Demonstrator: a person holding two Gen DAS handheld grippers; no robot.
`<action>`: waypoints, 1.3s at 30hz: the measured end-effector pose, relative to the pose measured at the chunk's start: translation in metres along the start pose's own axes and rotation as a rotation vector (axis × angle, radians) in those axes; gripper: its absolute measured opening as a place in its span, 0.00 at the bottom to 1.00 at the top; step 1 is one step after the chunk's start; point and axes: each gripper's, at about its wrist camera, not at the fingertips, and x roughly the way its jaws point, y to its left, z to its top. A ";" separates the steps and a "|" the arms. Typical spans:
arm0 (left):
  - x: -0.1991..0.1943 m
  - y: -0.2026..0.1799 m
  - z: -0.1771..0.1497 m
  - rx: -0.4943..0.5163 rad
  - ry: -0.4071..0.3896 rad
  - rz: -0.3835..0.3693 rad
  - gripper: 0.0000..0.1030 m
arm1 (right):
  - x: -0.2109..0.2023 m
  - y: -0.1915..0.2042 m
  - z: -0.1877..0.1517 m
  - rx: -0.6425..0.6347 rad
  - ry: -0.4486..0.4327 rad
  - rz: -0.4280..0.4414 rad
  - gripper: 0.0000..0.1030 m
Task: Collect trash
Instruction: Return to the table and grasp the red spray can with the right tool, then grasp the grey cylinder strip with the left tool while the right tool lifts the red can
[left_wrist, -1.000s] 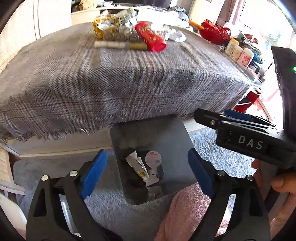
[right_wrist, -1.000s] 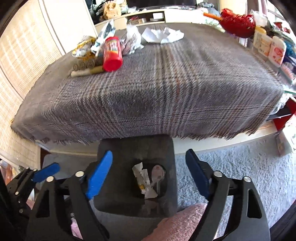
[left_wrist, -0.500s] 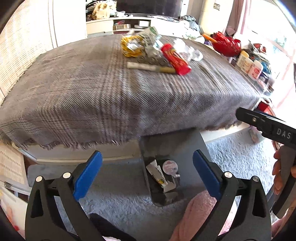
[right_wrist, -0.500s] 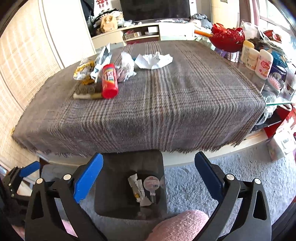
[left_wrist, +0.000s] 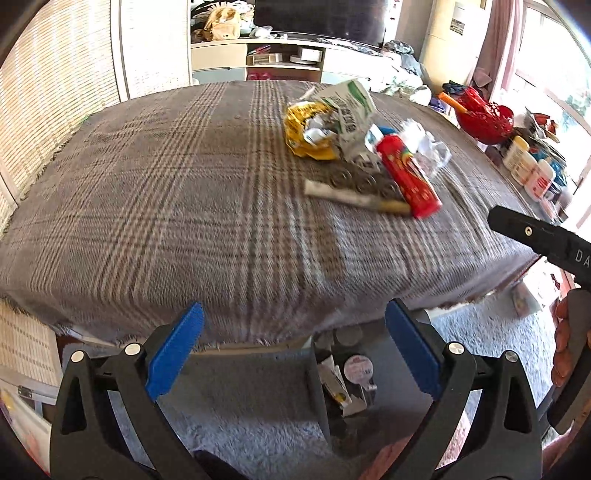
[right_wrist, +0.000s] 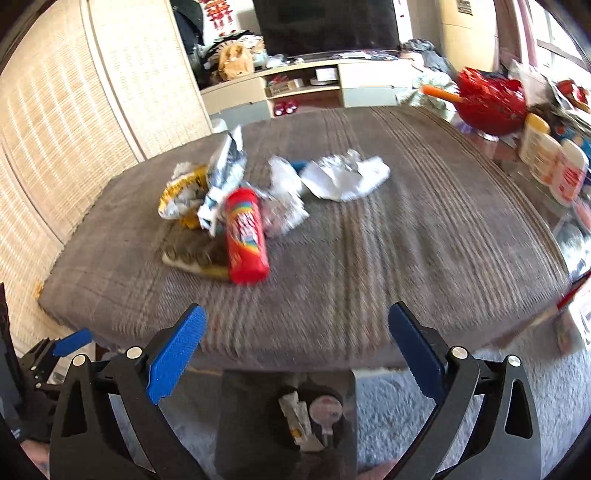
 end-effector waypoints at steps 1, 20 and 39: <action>0.002 0.001 0.004 -0.001 0.001 0.004 0.91 | 0.006 0.004 0.005 -0.010 0.005 0.009 0.91; 0.031 -0.002 0.050 0.000 -0.013 -0.016 0.91 | 0.081 0.022 0.026 -0.087 0.091 0.035 0.35; 0.063 -0.050 0.084 0.100 -0.021 -0.068 0.91 | 0.032 -0.027 0.010 -0.009 0.014 0.047 0.33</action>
